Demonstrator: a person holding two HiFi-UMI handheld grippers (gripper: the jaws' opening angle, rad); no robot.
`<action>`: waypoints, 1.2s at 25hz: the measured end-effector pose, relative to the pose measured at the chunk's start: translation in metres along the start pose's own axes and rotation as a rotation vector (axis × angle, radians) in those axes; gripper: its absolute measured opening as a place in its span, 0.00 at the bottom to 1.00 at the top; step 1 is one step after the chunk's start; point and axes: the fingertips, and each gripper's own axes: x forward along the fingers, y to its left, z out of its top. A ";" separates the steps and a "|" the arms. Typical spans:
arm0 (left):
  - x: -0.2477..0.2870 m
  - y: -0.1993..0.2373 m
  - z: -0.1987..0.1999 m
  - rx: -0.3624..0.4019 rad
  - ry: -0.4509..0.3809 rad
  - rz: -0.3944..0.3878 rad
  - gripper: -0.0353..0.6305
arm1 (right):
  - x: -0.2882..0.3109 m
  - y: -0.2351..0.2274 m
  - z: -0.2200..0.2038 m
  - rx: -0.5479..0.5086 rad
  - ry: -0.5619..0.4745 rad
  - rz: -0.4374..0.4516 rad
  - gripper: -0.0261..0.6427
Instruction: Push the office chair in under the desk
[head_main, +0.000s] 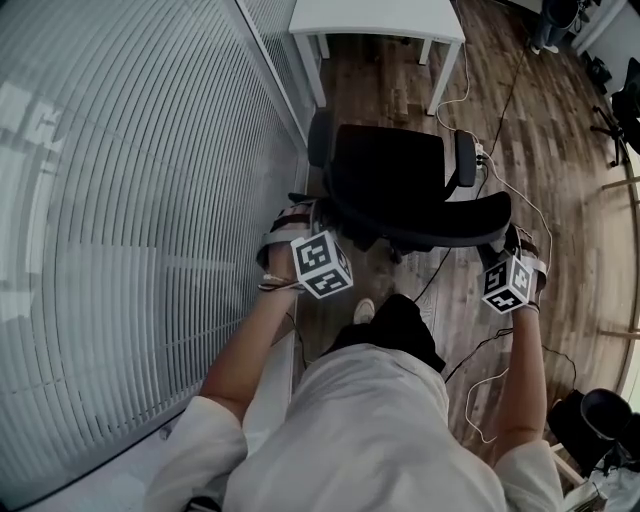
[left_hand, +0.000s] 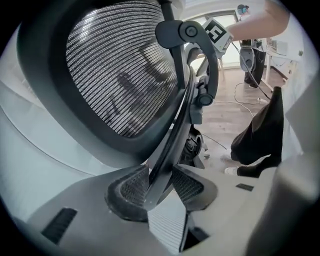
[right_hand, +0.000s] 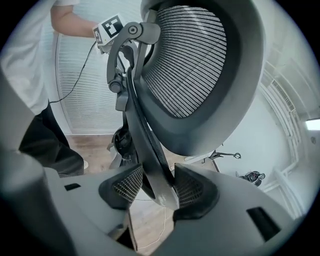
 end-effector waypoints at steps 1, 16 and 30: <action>0.003 0.003 0.001 0.000 0.004 0.003 0.30 | 0.003 -0.003 0.000 -0.001 0.000 0.000 0.36; 0.039 0.034 0.014 -0.028 0.024 -0.001 0.30 | 0.042 -0.041 -0.003 -0.008 0.002 -0.006 0.36; 0.051 0.040 0.015 -0.032 0.004 -0.035 0.30 | 0.060 -0.054 -0.003 0.006 0.021 -0.012 0.37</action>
